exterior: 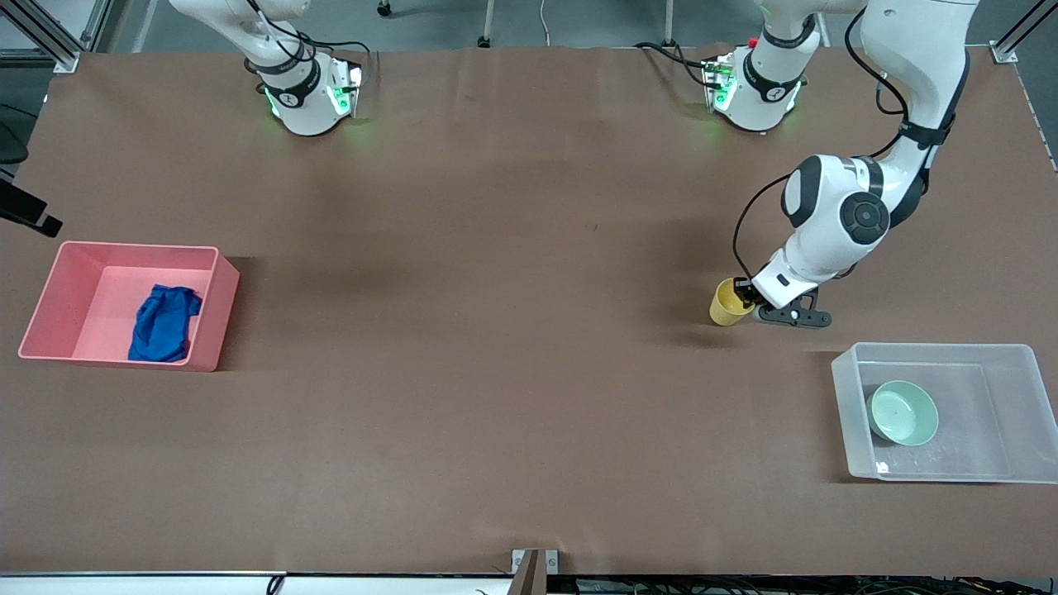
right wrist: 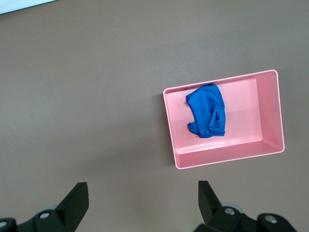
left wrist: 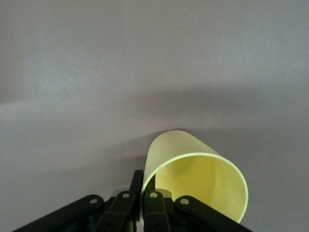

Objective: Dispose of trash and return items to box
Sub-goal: 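Carry the yellow cup with the left gripper into the clear box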

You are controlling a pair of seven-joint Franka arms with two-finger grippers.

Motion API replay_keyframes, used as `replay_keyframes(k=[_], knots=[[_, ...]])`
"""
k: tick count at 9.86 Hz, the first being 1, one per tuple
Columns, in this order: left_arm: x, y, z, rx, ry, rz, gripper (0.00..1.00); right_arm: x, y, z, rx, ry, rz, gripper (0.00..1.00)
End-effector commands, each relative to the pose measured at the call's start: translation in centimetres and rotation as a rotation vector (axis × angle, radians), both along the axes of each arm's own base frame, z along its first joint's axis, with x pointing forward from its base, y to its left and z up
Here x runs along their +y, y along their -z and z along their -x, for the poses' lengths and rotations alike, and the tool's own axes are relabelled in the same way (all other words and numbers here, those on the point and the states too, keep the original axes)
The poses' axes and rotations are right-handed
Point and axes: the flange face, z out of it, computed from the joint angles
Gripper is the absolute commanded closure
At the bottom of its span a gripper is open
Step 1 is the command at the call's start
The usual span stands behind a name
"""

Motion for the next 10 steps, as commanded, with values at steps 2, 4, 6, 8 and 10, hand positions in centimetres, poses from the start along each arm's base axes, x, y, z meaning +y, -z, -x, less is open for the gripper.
replay_keyframes(k=[2, 4, 6, 8, 10], knots=[[0.8, -3.8, -3.4, -0.052, -0.009, 0.010, 1.00, 0.0, -0.2, 0.2, 0.003, -0.009, 0.010, 0.00], [4.4, -8.9, -8.7, -0.085, -0.065, 0.024, 1.00, 0.0, -0.2, 0.2, 0.003, -0.009, 0.012, 0.00], [10.2, -13.7, -13.6, -0.090, -0.097, 0.031, 1.00, 0.1, -0.3, 0.2, 0.002, -0.010, 0.012, 0.00], [17.8, -15.5, -17.0, -0.078, -0.030, 0.033, 1.00, 0.1, -0.3, 0.2, -0.001, -0.009, 0.014, 0.00], [26.3, -12.3, -16.9, -0.057, -0.029, 0.015, 1.00, 0.1, -0.2, 0.2, 0.003, -0.010, 0.013, 0.00]])
